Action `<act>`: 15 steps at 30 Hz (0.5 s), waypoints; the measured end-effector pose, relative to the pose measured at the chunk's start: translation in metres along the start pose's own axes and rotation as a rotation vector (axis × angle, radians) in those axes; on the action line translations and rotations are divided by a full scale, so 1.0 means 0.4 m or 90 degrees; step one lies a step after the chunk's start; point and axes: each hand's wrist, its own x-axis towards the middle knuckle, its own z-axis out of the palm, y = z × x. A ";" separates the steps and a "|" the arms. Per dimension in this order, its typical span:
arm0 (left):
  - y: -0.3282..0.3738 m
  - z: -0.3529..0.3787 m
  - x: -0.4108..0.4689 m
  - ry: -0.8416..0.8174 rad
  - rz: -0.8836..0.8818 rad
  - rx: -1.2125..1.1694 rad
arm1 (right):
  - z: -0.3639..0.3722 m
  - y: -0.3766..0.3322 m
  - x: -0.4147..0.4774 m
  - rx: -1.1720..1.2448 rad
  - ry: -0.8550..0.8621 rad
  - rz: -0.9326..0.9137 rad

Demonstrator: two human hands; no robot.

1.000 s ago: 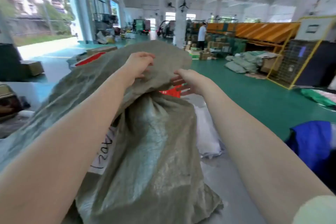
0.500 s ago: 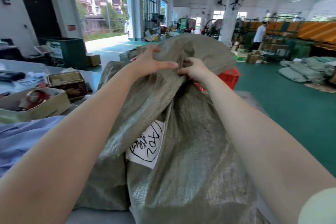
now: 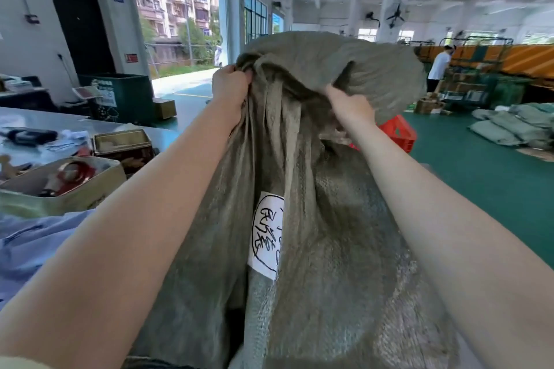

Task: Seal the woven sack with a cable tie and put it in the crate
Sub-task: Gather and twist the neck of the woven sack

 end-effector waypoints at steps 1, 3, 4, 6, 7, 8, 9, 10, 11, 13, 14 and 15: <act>0.011 0.003 0.000 -0.002 -0.007 -0.038 | 0.000 0.007 -0.002 0.016 -0.097 0.020; 0.030 0.013 -0.002 -0.003 -0.009 -0.087 | 0.003 0.016 -0.014 0.060 -0.320 0.028; 0.036 0.020 0.002 -0.004 -0.010 -0.106 | 0.010 0.023 -0.016 0.063 -0.388 0.029; 0.042 0.027 0.005 -0.004 -0.006 -0.103 | 0.022 0.031 -0.018 0.074 -0.439 0.057; 0.043 0.027 0.004 -0.008 0.000 -0.081 | 0.020 0.025 -0.021 0.074 -0.422 0.079; 0.041 0.028 0.008 -0.013 0.009 -0.057 | 0.014 0.009 -0.022 0.077 -0.381 0.094; 0.044 0.027 0.008 -0.017 0.014 -0.037 | 0.007 -0.008 -0.009 0.093 -0.334 0.101; 0.044 0.026 0.013 -0.017 0.022 -0.024 | -0.008 -0.027 -0.001 0.119 -0.284 0.095; 0.048 0.026 0.015 -0.012 0.023 -0.020 | -0.021 -0.044 0.017 0.158 -0.236 0.088; 0.057 0.025 0.011 -0.011 0.006 -0.013 | -0.043 -0.069 0.060 0.251 -0.146 0.080; 0.063 0.025 0.006 -0.034 -0.014 -0.011 | -0.048 -0.076 0.083 0.294 -0.113 0.067; 0.072 0.026 -0.005 -0.084 -0.034 -0.015 | -0.056 -0.084 0.093 0.332 -0.090 0.046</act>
